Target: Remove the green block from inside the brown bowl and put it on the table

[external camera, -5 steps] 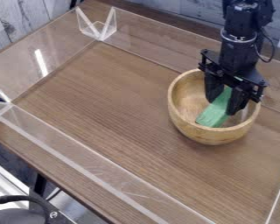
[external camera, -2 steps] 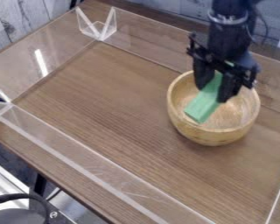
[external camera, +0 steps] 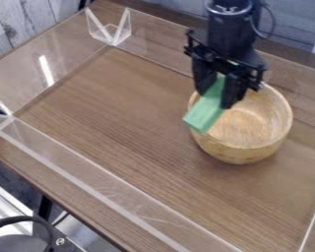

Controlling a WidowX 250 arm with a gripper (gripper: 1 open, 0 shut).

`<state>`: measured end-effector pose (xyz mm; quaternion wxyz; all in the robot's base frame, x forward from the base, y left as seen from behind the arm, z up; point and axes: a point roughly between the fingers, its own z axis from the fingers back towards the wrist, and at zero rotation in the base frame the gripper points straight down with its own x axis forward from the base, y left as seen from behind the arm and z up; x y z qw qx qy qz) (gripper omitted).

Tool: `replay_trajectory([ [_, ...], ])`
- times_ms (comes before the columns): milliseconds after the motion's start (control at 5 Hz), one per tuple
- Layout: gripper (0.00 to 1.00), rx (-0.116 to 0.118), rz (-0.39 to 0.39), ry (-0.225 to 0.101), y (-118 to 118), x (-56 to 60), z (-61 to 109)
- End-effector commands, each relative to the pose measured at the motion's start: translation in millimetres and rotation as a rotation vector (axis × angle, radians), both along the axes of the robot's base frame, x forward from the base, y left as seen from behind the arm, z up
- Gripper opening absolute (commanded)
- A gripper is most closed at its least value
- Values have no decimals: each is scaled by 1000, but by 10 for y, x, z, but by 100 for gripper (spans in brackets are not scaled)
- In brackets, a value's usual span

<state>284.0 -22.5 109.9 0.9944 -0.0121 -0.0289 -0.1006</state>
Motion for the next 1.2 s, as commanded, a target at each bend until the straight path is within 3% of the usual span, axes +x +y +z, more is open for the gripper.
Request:
replay_trajectory([
  [0,0,7,22,-57,150,-26,149],
  [400,0,17,49,-15,335,-236,-29],
  [800,0,26,44,29,471,-471,-321],
  [1000,0,21,43,42,445,-499,-408],
])
